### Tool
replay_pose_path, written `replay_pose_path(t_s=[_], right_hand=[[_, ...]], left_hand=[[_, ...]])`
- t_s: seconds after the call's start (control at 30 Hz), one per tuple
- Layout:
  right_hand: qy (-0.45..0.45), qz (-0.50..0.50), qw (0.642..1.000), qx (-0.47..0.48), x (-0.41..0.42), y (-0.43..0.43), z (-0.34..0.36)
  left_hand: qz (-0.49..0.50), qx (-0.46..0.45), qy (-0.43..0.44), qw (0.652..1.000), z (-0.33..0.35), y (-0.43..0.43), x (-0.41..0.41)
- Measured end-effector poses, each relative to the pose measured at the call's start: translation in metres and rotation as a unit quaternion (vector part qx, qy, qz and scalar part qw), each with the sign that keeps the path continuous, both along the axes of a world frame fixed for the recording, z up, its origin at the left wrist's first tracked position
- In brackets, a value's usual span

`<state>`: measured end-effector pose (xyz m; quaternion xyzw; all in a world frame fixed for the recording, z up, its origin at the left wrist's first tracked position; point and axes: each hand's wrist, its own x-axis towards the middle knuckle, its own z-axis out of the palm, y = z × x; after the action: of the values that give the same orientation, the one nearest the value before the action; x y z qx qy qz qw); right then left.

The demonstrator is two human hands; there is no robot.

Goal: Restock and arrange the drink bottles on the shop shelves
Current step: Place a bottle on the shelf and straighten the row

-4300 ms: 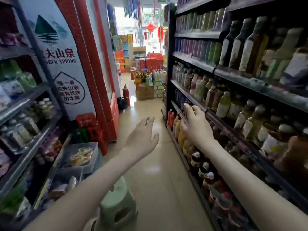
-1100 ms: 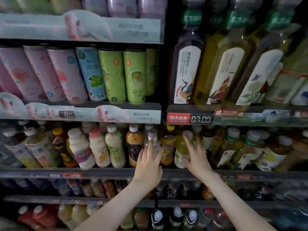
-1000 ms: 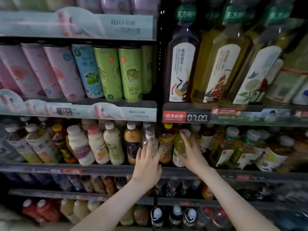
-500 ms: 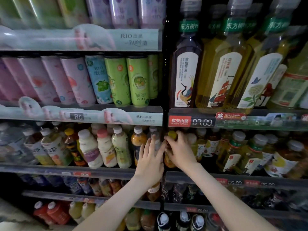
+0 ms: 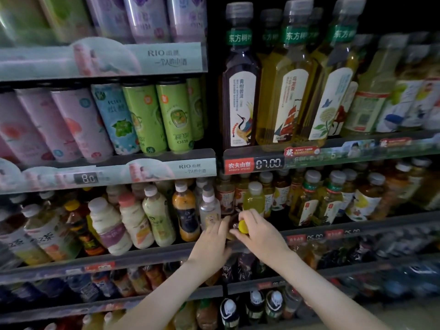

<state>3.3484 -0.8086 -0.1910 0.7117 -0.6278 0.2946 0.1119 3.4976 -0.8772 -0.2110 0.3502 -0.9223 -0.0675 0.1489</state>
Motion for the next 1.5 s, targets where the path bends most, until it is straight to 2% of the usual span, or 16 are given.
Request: replay_pose_path(t_s=[0.07, 0.17, 0.3, 0.43, 0.5, 0.6, 0.77, 0.9, 1.03, 1.13, 1.3, 1.4, 1.5], right_hand=[[-0.026, -0.003, 0.999, -0.034, 0.003, 0.010, 0.018], [-0.123, -0.023, 0.990, -0.071, 0.002, 0.025, 0.046], [-0.162, -0.009, 0.987, -0.015, -0.026, 0.048, 0.078], [-0.121, -0.104, 0.976, 0.149, -0.062, 0.072, 0.082], [-0.168, -0.135, 0.956, 0.199, -0.085, 0.082, 0.070], [-0.268, -0.129, 0.927, 0.229, -0.125, 0.099, 0.041], [-0.247, -0.059, 0.893, 0.373, -0.172, 0.133, -0.021], [-0.176, -0.051, 0.867, 0.464, -0.195, 0.145, -0.089], [-0.073, -0.048, 0.813, 0.575, -0.195, 0.154, -0.188], [-0.028, -0.042, 0.779, 0.625, -0.191, 0.152, -0.303], [-0.049, -0.058, 0.733, 0.676, -0.181, 0.151, -0.518], [-0.037, -0.041, 0.736, 0.675, -0.177, 0.160, -0.623], [0.006, -0.035, 0.734, 0.678, -0.174, 0.163, -0.689]], left_hand=[[-0.012, 0.029, 0.050, 0.998, -0.005, 0.003, -0.006], [-0.032, 0.073, 0.169, 0.982, 0.004, 0.011, -0.021], [-0.058, 0.092, 0.211, 0.971, 0.020, 0.041, -0.044], [-0.030, 0.140, 0.148, 0.979, 0.013, 0.075, -0.075], [-0.013, 0.168, 0.104, 0.980, 0.008, 0.090, -0.097], [-0.003, 0.216, 0.018, 0.976, -0.011, 0.110, -0.133], [-0.009, 0.344, -0.094, 0.934, -0.062, 0.146, -0.166], [0.057, 0.362, -0.125, 0.922, -0.113, 0.175, -0.173], [0.100, 0.383, -0.152, 0.905, -0.203, 0.203, -0.161], [0.127, 0.385, -0.148, 0.902, -0.296, 0.204, -0.159], [0.168, 0.408, -0.136, 0.887, -0.467, 0.208, -0.169], [0.179, 0.422, -0.136, 0.878, -0.555, 0.213, -0.172], [0.184, 0.429, -0.135, 0.874, -0.611, 0.215, -0.173]])
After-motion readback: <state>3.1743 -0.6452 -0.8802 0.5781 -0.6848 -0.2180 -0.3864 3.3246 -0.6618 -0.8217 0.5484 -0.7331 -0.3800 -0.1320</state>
